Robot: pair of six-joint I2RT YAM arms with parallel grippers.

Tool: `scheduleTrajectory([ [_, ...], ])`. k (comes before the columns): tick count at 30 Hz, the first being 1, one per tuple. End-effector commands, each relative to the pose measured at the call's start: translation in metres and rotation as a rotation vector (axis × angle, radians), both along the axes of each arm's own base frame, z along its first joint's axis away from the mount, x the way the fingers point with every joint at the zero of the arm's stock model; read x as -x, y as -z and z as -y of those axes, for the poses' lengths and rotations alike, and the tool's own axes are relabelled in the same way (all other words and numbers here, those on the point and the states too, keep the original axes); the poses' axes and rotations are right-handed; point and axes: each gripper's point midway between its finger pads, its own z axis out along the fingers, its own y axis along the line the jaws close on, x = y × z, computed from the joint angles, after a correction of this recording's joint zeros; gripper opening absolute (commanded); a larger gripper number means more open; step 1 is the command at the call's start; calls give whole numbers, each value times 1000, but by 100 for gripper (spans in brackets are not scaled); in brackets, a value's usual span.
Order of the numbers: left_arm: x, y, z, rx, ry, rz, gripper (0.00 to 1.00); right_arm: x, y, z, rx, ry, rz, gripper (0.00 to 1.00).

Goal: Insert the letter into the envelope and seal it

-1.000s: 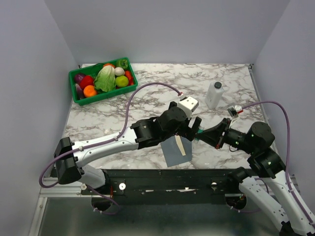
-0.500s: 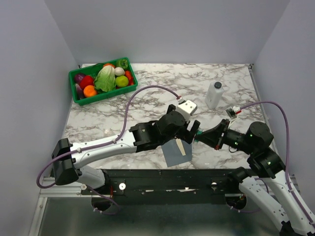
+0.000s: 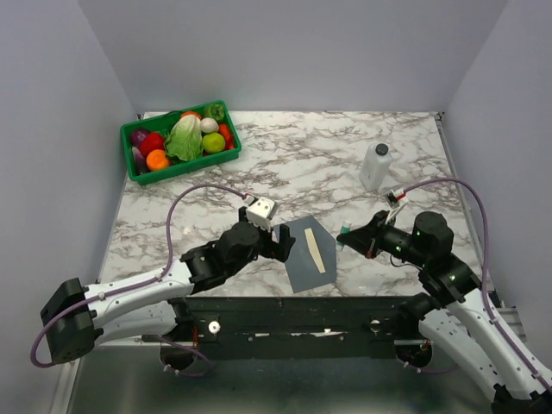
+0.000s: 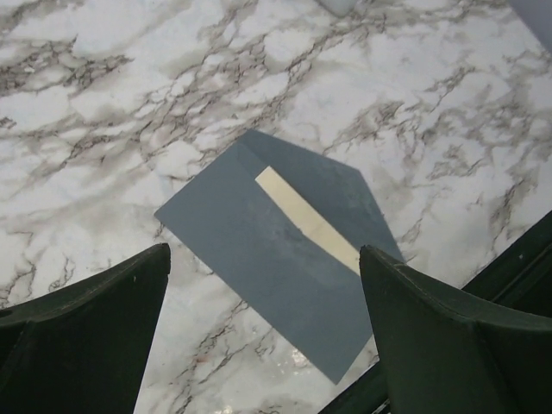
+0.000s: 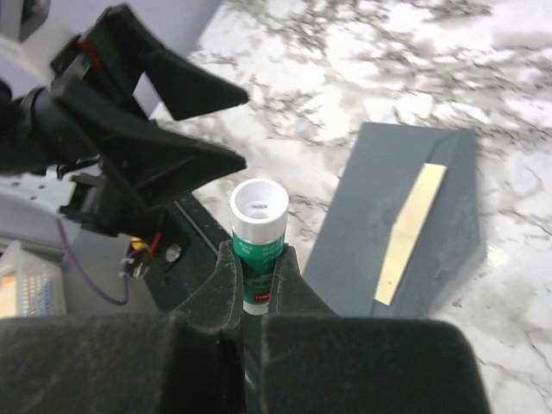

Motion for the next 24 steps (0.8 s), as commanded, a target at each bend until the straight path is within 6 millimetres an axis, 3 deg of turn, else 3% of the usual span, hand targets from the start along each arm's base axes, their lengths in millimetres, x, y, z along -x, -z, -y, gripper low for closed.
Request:
scheduleTrajectory([
  [1, -5, 22, -1, 64, 0, 98, 99, -35, 7, 7, 6, 138, 106, 1],
  [4, -14, 40, -13, 50, -42, 188, 99, -53, 22, 4, -42, 176, 180, 1],
  [6, -18, 40, -17, 50, -36, 296, 99, -62, 40, 2, -26, 190, 175, 1],
  [8, -25, 30, -22, 108, -51, 374, 99, -73, 44, 3, -18, 213, 214, 1],
  [10, -22, 31, -14, 131, 29, 401, 99, -85, 50, 2, 9, 232, 236, 1],
  [11, -23, 18, -15, 182, 32, 454, 99, -88, 51, 1, 20, 231, 247, 1],
  [13, -18, 21, -7, 173, 106, 499, 99, -99, 53, 0, 43, 241, 272, 1],
  [14, -15, 8, -7, 219, 118, 556, 99, -104, 51, -1, 46, 245, 283, 1],
  [16, -13, 18, -5, 206, 143, 585, 99, -114, 49, -2, 50, 264, 305, 1],
  [17, -9, 1, -9, 271, 139, 647, 99, -119, 58, -3, 66, 269, 281, 1],
  [19, -11, 22, 4, 217, 199, 613, 99, -128, 54, -7, 67, 274, 281, 1],
  [20, -8, 19, 11, 230, 235, 630, 99, -131, 60, -10, 80, 269, 263, 1],
  [21, -6, 30, 19, 217, 277, 606, 99, -134, 57, -12, 78, 266, 269, 1],
  [24, -2, 34, 29, 210, 331, 609, 99, -138, 54, -13, 74, 269, 291, 1],
])
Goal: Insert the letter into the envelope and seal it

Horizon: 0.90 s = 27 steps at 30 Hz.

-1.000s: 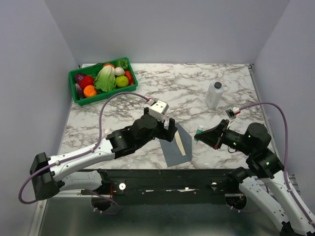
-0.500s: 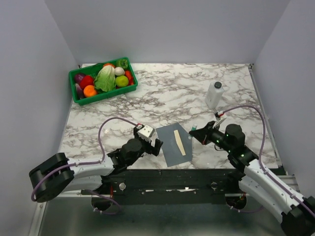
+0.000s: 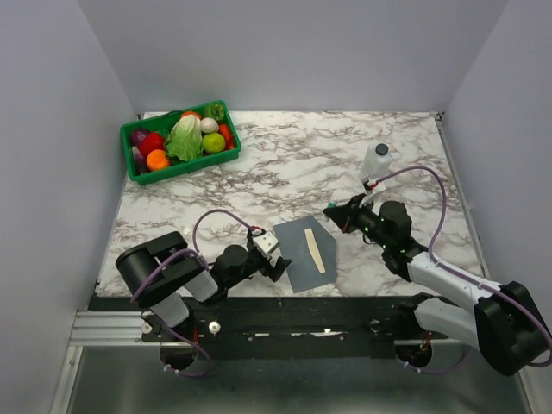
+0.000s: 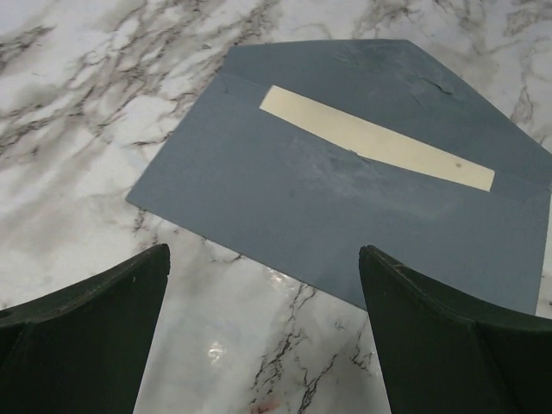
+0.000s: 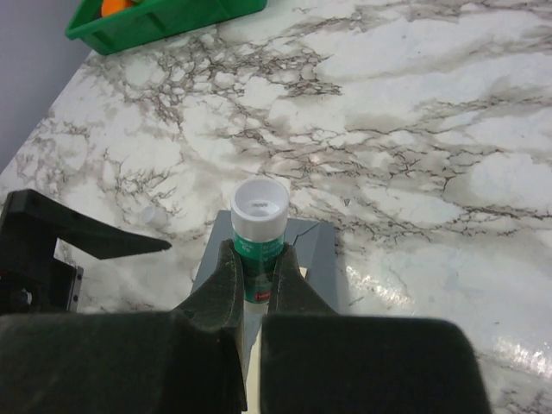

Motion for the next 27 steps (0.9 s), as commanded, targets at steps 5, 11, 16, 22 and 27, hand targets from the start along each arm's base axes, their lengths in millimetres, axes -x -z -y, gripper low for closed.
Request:
scheduleTrajectory([
  [5, 5, -120, 38, 335, 170, 344, 99, -18, -29, -1, 5, 25, 145, 1],
  [11, 4, -109, 47, 294, 214, 352, 99, -18, -23, -5, 7, 9, 117, 1],
  [16, 6, -93, 53, 290, 238, 282, 99, -17, -17, -6, 20, 1, 77, 1],
  [22, 4, -71, 56, 259, 232, 226, 99, -18, -10, -7, 30, 2, 29, 1],
  [27, 3, -57, 57, 246, 221, 178, 99, -18, -8, -7, 20, 6, 16, 1],
])
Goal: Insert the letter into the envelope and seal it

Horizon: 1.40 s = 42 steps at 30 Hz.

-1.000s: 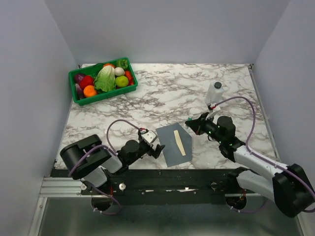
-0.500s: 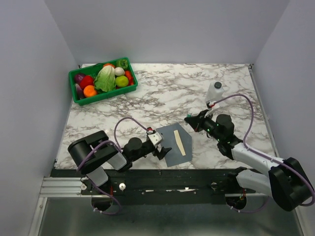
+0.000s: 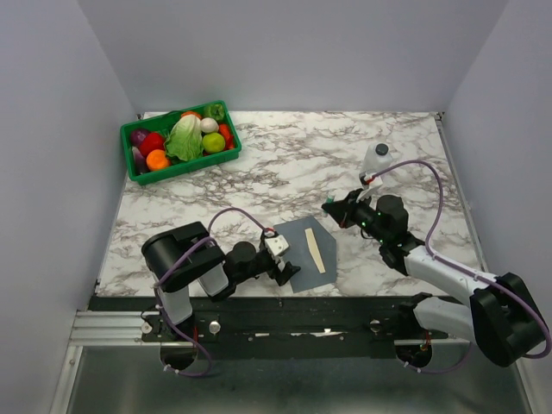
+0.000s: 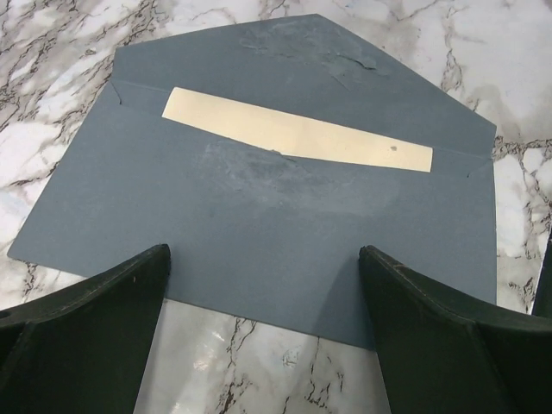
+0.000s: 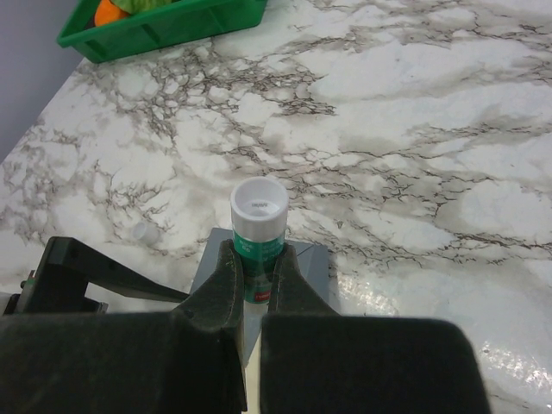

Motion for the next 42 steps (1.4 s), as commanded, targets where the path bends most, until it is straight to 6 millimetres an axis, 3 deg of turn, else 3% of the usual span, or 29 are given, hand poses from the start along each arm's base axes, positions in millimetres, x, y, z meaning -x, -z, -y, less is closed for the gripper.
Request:
scheduleTrajectory([
  [1, -14, -78, 19, 283, 0, 181, 99, -2, 1, -3, -2, 0, -17, 1],
  [11, -14, -52, 9, 226, -39, 123, 95, 0, 14, -4, 36, -7, -83, 1],
  [21, -18, -25, -2, 135, -87, 128, 95, 2, 16, 0, 51, 2, -81, 1],
  [39, -22, -3, -8, 23, -144, 179, 95, 2, 15, 4, 63, 10, -72, 1],
  [42, -22, -3, -7, 24, -144, 181, 94, 8, 11, -4, 50, -44, -38, 1],
])
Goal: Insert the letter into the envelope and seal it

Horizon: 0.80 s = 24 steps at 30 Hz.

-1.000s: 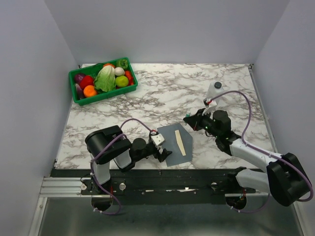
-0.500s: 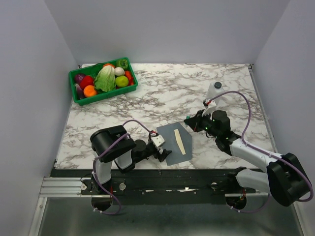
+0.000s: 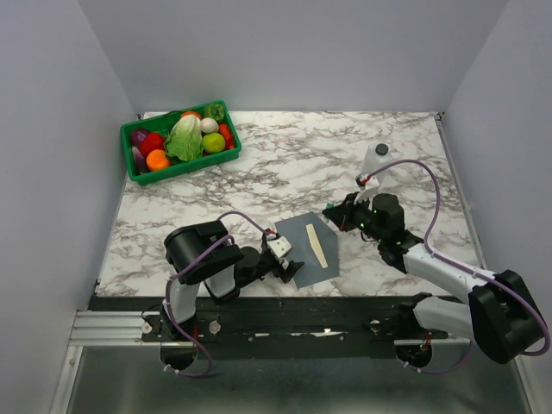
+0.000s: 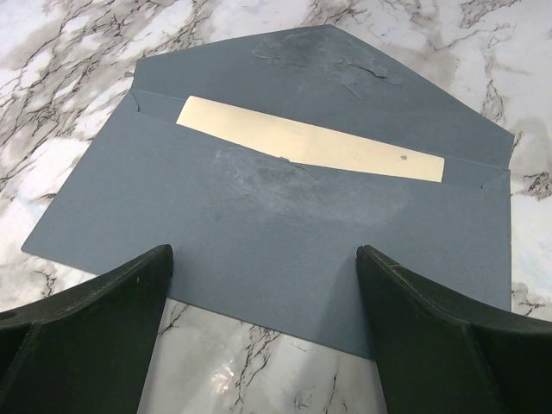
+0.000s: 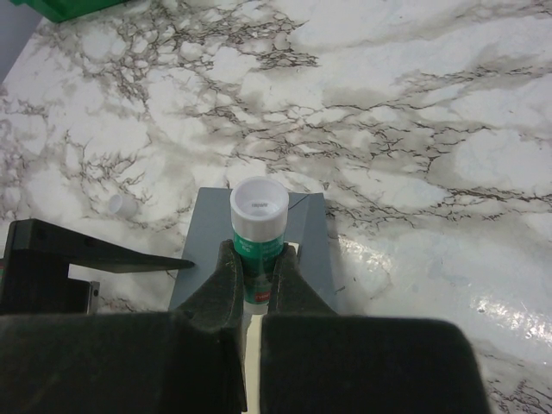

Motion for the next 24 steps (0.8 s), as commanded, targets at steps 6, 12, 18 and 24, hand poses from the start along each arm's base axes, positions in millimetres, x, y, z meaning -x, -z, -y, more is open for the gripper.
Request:
scheduleTrajectory([
  [6, -7, -7, -8, 12, -38, 101, 94, 7, -23, -28, 6, -137, 160, 1],
  [12, -8, -4, -8, 9, -44, 93, 94, -4, -4, -35, 90, -87, 162, 1],
  [18, -10, -1, -10, 6, -59, 80, 94, -13, -7, -33, 46, -15, 261, 1],
  [24, -9, 2, -9, 1, -51, 73, 94, -20, -4, -43, 46, 15, 304, 1],
])
